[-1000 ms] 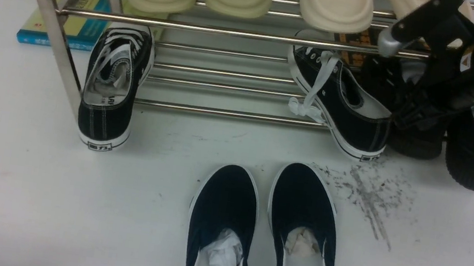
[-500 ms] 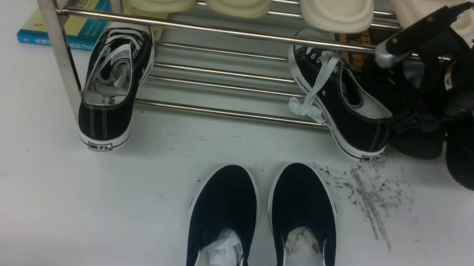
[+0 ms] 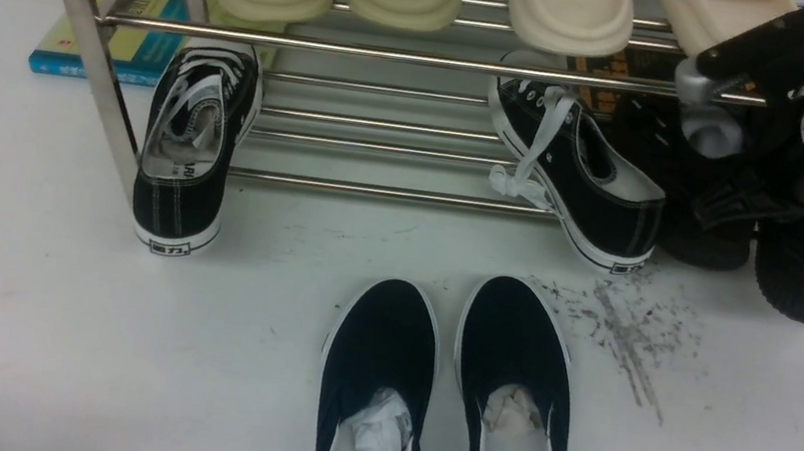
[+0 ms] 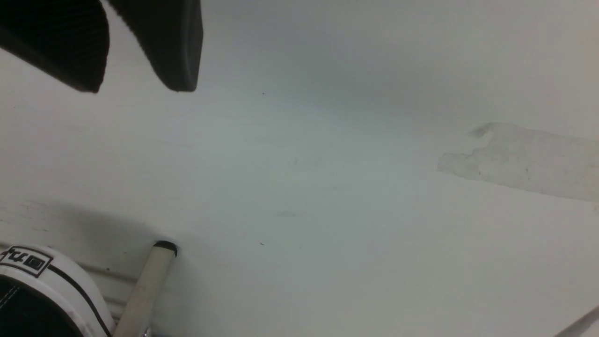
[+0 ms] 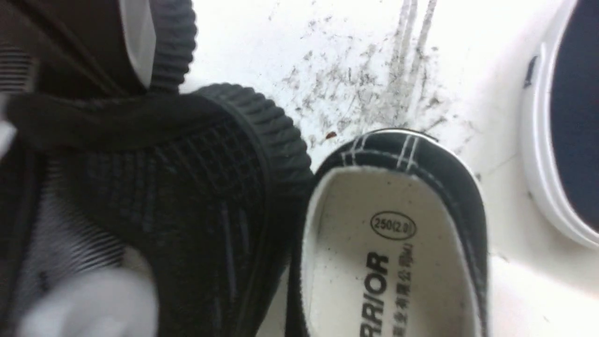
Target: Take the shoes off the shelf with your hand on the white table.
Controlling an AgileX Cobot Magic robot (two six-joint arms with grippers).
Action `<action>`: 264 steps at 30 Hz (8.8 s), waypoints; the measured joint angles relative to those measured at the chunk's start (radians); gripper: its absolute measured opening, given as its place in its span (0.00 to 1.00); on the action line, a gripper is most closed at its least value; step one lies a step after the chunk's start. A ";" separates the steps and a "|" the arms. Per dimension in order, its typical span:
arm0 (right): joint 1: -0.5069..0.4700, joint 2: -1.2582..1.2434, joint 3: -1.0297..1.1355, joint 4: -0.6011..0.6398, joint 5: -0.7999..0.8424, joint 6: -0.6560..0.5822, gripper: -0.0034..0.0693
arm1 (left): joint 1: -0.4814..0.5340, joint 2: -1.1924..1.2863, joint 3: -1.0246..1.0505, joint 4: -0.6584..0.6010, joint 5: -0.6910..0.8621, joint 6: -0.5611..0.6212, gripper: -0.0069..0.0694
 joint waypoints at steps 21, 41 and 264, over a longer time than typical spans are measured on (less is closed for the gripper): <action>0.000 0.056 0.000 -0.003 -0.202 0.004 0.76 | 0.000 0.000 0.000 0.000 0.000 0.000 0.41; 0.000 0.145 0.000 -0.172 -0.220 0.006 0.83 | 0.000 0.000 0.000 0.000 0.000 0.000 0.41; -0.053 -0.125 0.488 -0.142 -0.193 0.817 0.47 | 0.000 0.000 0.000 0.000 0.000 0.000 0.41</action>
